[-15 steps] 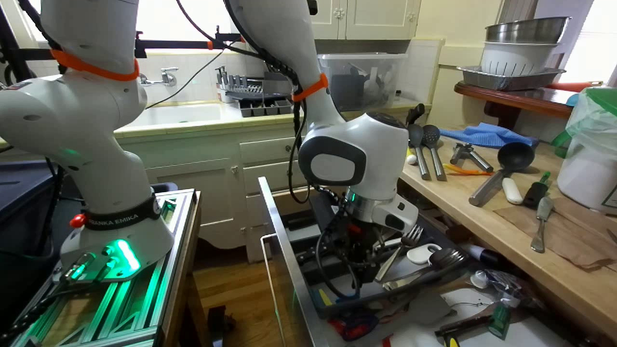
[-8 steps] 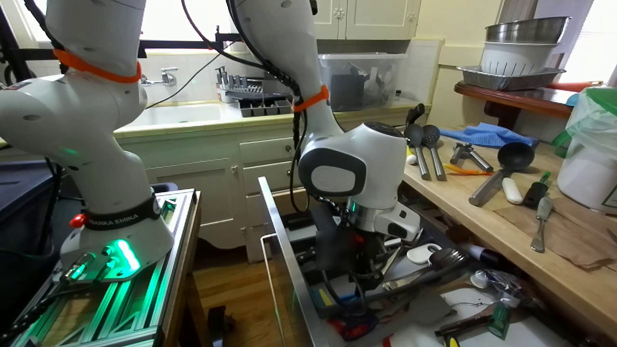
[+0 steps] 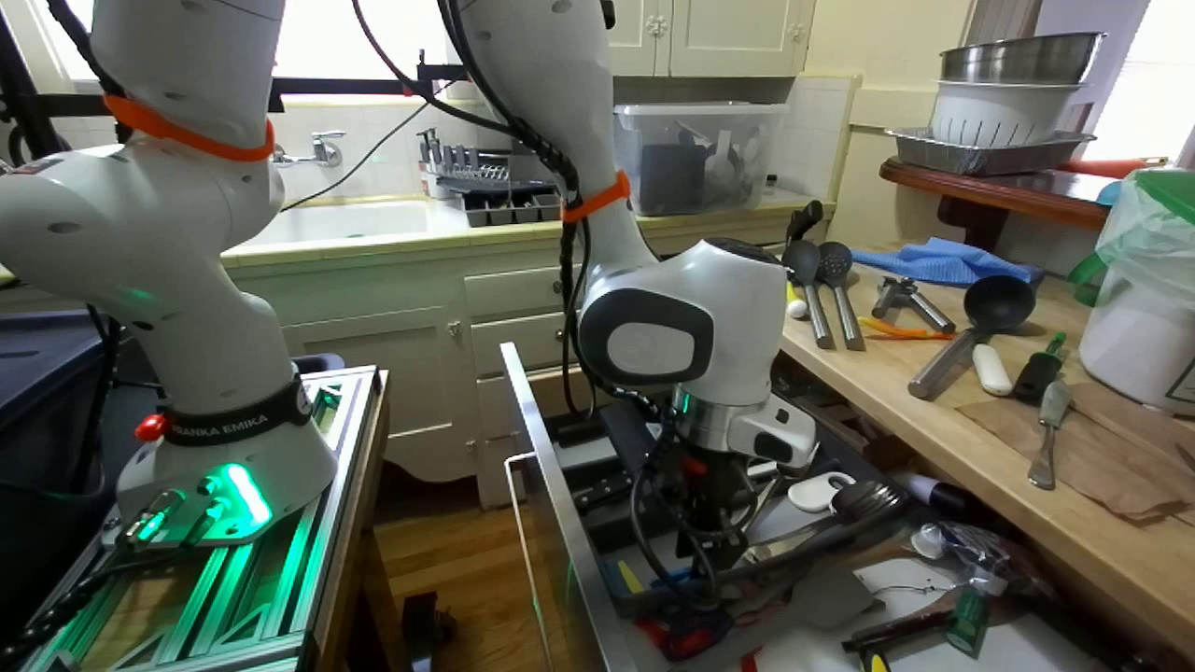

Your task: Remove the blue object from the utensil box and move it on the right side of the drawer

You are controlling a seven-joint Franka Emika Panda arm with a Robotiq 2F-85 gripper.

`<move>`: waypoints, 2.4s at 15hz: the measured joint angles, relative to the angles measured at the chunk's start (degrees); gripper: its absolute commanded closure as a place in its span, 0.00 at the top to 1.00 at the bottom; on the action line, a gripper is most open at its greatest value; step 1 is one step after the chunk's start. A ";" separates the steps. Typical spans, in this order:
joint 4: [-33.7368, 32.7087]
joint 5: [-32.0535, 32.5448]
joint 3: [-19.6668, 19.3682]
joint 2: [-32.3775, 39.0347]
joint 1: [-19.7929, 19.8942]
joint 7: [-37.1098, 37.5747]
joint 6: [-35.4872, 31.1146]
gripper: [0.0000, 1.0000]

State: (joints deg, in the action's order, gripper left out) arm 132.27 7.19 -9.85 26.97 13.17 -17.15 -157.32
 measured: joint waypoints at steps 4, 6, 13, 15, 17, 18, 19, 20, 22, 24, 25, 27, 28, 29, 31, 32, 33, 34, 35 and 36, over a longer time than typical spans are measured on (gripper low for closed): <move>-0.01 0.09 0.01 0.52 0.01 0.03 0.11 0.40; -0.03 0.09 0.05 0.87 0.03 0.05 0.36 0.16; -0.34 0.08 0.00 1.11 0.26 0.17 2.06 0.03; -0.36 -0.01 0.00 0.48 0.27 0.87 2.91 0.03; -0.43 -0.45 0.03 -1.46 0.25 2.56 5.32 0.03; -0.48 -1.03 0.09 -2.94 0.25 3.24 7.08 0.03; -0.52 -1.77 0.14 -4.83 0.25 3.80 9.04 0.03; -0.57 -2.49 0.14 -6.81 0.25 4.41 10.92 0.03; -0.71 -3.63 -0.04 -10.55 0.28 5.67 12.94 0.03; -1.23 -4.49 -0.54 -13.20 0.35 6.96 13.21 0.03; -1.72 -4.59 -0.99 -13.96 0.43 7.73 13.23 0.03; -2.98 -4.60 -2.16 -14.25 0.86 9.44 13.23 0.03; -3.60 -4.61 -2.83 -13.92 1.24 10.19 13.17 0.03; -4.17 -4.63 -3.52 -13.39 1.71 10.91 12.75 0.36; -5.14 -5.68 -4.59 -11.80 2.92 11.95 10.79 0.42; -5.69 -6.22 -4.98 -10.88 3.53 12.28 10.10 0.51; -6.24 -6.71 -5.18 -10.04 4.07 12.35 10.07 0.57; -6.56 -6.87 -5.24 -9.52 4.42 12.38 10.07 0.64; -6.64 -6.88 -5.24 -9.30 4.51 12.41 10.10 0.73; -6.64 -6.88 -5.18 -9.31 4.46 12.43 10.36 0.80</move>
State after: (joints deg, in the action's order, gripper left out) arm 125.62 0.31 -15.02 17.66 17.63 -4.71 -146.96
